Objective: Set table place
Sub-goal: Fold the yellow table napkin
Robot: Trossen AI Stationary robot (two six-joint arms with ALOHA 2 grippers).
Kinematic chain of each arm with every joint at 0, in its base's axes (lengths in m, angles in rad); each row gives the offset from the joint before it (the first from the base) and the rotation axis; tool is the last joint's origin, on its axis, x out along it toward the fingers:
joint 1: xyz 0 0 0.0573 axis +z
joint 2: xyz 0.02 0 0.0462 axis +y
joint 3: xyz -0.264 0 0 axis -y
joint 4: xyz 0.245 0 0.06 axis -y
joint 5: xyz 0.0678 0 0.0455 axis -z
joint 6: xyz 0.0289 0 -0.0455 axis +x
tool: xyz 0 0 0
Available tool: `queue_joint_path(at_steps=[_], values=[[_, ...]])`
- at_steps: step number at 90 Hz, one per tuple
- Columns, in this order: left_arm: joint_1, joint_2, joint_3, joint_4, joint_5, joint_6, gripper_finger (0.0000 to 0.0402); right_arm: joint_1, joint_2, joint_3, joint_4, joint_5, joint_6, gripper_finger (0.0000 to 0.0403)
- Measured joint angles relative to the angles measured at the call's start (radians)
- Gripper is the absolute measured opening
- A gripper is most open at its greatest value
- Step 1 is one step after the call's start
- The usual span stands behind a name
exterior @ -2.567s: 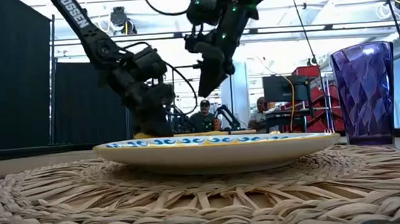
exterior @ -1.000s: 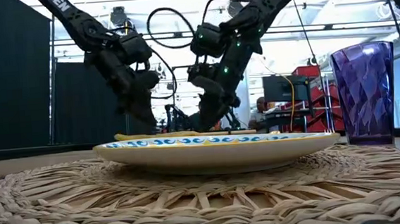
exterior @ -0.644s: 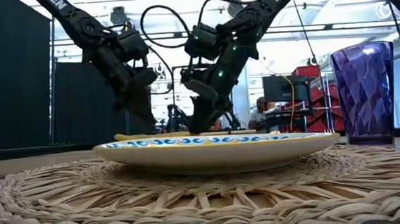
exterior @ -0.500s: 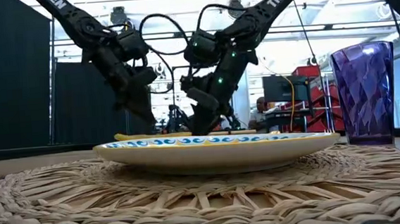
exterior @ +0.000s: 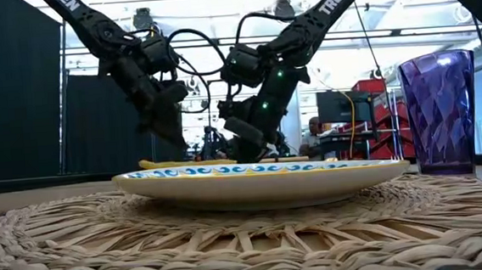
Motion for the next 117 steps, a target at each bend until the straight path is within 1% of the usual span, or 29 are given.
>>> queue_joint_path(at_steps=[12, 50, 62, 86, 102, 117], values=[[0.0, 0.0, 0.0, 0.0, 0.002, 0.005, 0.0, 0.007, 0.0, 0.032, -0.042, -0.006, -0.007, 0.0003], [-0.001, 0.0, 0.0, -0.005, 0.005, 0.005, 0.0, 0.008, 0.0, 0.206, -0.244, -0.002, -0.073, 0.0], [-0.003, 0.0, 0.0, -0.011, 0.04, 0.006, 0.0, 0.009, 0.0, 0.246, -0.288, 0.041, -0.081, 0.0], [-0.003, 0.0, 0.0, -0.024, 0.043, 0.028, 0.0, 0.009, 0.0, 0.346, -0.432, 0.151, -0.106, 0.0], [-0.004, 0.0, 0.0, -0.026, 0.044, 0.032, 0.0, 0.009, -0.001, 0.36, -0.45, 0.152, -0.109, 0.0], [-0.028, 0.0, 0.0, -0.026, 0.051, 0.03, 0.0, 0.007, -0.001, 0.36, -0.475, 0.152, -0.106, 0.0]])
